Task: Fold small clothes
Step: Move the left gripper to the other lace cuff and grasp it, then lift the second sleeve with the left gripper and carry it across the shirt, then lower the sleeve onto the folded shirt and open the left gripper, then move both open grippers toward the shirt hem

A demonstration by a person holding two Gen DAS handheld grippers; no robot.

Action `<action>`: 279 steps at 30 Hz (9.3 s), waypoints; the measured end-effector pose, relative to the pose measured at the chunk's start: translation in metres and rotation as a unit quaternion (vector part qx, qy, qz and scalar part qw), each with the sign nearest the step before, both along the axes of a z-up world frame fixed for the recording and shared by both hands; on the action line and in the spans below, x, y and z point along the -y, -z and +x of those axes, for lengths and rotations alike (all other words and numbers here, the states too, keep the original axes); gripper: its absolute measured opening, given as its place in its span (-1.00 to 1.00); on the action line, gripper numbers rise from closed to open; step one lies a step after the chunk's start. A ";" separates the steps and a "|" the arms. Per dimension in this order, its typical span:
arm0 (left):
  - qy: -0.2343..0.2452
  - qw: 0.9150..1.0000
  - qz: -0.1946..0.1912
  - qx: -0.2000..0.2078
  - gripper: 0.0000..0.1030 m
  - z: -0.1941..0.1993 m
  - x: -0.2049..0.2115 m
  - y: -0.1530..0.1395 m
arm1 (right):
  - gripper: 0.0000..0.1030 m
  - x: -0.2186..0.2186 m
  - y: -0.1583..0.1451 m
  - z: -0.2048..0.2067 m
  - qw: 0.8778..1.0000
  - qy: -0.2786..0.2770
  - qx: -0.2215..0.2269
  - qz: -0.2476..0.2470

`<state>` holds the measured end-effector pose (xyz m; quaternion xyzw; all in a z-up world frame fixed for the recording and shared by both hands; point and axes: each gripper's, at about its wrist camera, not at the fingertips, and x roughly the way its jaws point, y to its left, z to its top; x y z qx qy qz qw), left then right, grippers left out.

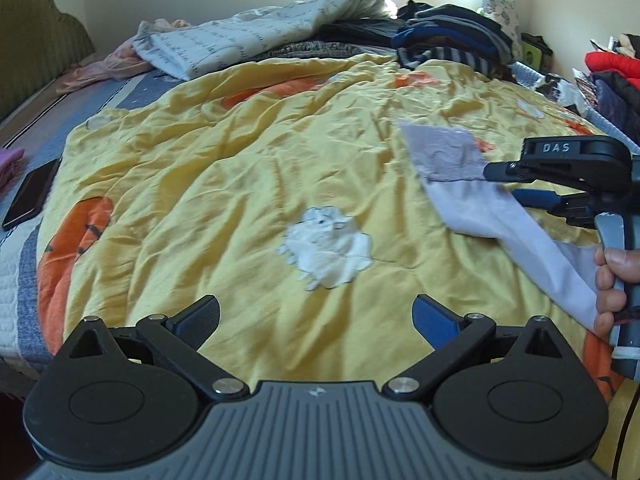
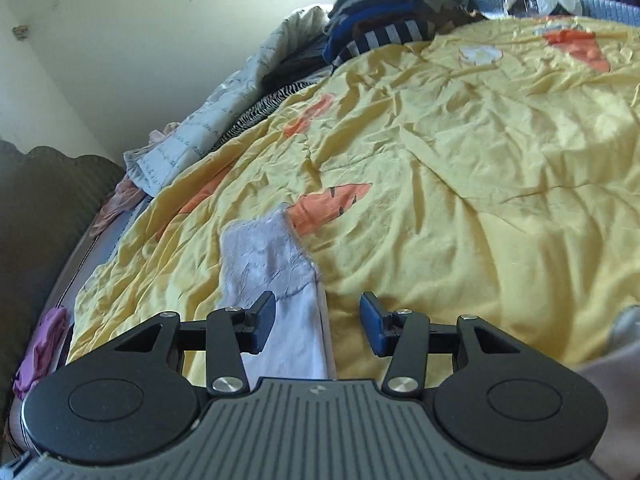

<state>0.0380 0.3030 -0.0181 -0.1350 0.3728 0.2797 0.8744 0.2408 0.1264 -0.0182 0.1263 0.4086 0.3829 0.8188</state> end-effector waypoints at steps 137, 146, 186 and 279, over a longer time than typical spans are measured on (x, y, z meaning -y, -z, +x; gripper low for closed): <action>0.227 0.936 -0.096 0.251 -0.95 0.052 0.157 -0.088 | -0.86 0.137 -0.080 -0.183 0.932 0.095 0.331 -0.117; 0.276 0.930 -0.083 0.228 -0.94 0.065 0.203 -0.086 | -0.86 0.181 -0.073 -0.181 0.935 0.148 0.302 -0.110; 0.457 0.876 -0.025 0.152 -0.94 0.080 0.396 -0.070 | -0.86 0.354 -0.033 -0.182 0.906 0.343 0.226 -0.099; 0.362 0.932 0.028 0.012 0.36 0.025 0.297 0.009 | 0.55 0.436 0.019 -0.242 0.901 0.383 0.100 -0.177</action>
